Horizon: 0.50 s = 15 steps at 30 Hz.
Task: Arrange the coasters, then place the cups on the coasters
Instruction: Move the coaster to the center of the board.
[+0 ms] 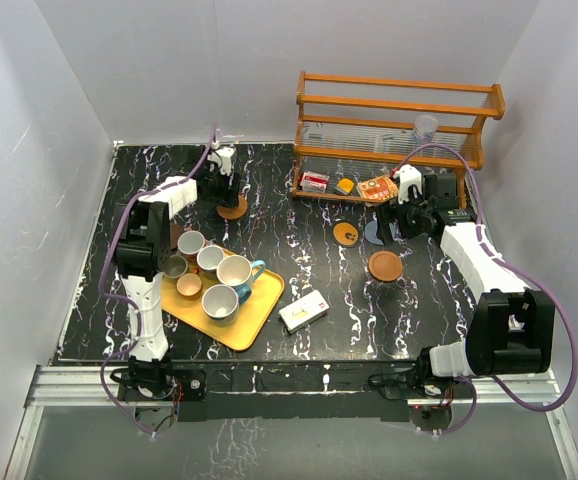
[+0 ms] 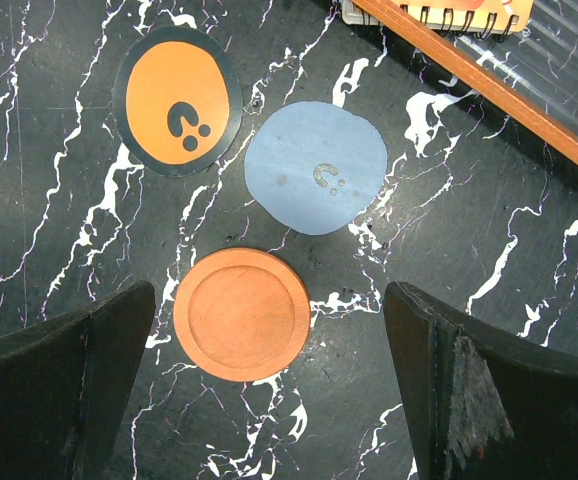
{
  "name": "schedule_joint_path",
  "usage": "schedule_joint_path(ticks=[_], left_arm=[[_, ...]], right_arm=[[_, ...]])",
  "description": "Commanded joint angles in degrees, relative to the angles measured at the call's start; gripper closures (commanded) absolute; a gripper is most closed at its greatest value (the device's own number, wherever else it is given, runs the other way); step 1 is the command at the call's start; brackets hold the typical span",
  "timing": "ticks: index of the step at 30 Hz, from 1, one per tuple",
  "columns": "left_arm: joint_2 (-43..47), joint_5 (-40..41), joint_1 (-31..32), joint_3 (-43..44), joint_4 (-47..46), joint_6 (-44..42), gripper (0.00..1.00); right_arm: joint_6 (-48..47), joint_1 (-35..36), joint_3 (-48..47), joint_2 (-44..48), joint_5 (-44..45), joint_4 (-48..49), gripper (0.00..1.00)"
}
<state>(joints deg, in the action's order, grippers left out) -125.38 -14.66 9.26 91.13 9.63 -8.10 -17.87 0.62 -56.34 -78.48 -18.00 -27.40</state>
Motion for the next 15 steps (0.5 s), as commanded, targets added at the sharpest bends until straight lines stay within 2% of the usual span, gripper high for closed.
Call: schedule_joint_path(ticks=[1,15], left_arm=[[3.2,-3.7,4.5,-3.8,4.3,1.4,0.39],[7.1,-3.6,17.2,-13.2,2.0,2.9,0.41]], right_arm=[[-0.5,-0.2,0.3,0.1,0.0,1.7,0.02],[-0.6,-1.6,0.7,-0.2,0.4,1.8,0.02]])
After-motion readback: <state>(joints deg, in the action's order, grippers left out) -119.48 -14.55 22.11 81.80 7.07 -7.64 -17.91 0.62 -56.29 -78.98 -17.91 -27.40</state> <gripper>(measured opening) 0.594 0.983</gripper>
